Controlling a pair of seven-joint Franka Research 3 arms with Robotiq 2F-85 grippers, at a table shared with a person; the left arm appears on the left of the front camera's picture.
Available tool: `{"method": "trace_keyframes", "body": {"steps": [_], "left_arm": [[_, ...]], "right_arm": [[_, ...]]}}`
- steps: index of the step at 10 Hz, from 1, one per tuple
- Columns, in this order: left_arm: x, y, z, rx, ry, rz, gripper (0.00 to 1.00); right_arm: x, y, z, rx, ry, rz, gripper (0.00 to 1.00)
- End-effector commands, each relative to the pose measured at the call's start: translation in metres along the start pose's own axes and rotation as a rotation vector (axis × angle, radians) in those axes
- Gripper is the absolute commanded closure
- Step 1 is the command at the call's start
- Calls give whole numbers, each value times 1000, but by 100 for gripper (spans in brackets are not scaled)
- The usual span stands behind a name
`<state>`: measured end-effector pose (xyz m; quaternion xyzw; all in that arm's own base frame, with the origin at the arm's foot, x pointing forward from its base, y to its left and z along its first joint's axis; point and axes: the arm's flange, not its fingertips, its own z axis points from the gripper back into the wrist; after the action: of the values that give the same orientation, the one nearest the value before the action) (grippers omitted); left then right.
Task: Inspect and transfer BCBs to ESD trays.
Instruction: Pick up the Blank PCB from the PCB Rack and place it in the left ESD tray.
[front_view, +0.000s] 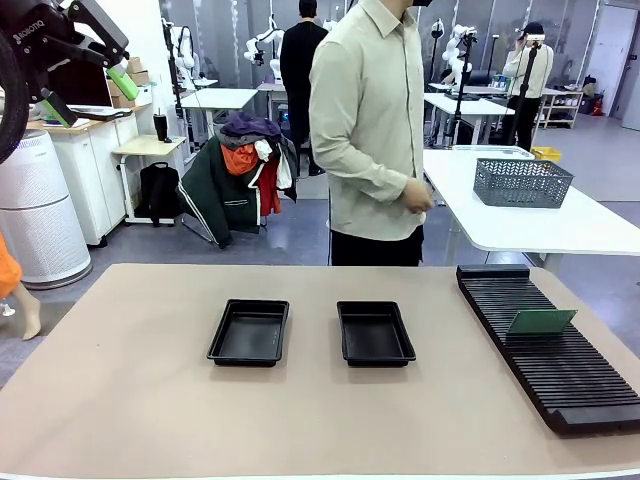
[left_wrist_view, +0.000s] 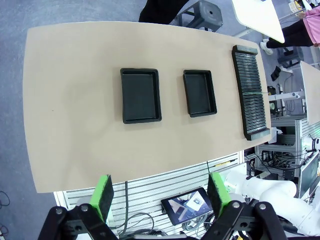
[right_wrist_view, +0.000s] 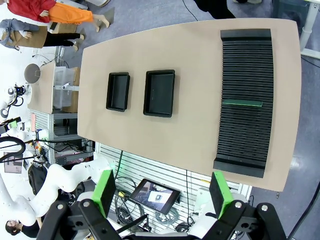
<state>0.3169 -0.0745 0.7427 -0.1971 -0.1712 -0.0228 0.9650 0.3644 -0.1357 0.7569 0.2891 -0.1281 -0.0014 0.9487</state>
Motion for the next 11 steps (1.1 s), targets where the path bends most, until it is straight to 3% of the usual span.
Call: {"method": "trace_keyframes", "body": {"steps": [1, 4, 11], "left_arm": [[-1, 1, 0, 6, 4, 0, 0], [-1, 1, 0, 6, 4, 0, 0], [-1, 1, 0, 6, 4, 0, 0]], "right_arm": [[-3, -1, -5, -21, -1, 43, 0], [-10, -6, -11, -69, -2, 132, 0], [-19, -43, -97, -229, 187, 856, 0]]}}
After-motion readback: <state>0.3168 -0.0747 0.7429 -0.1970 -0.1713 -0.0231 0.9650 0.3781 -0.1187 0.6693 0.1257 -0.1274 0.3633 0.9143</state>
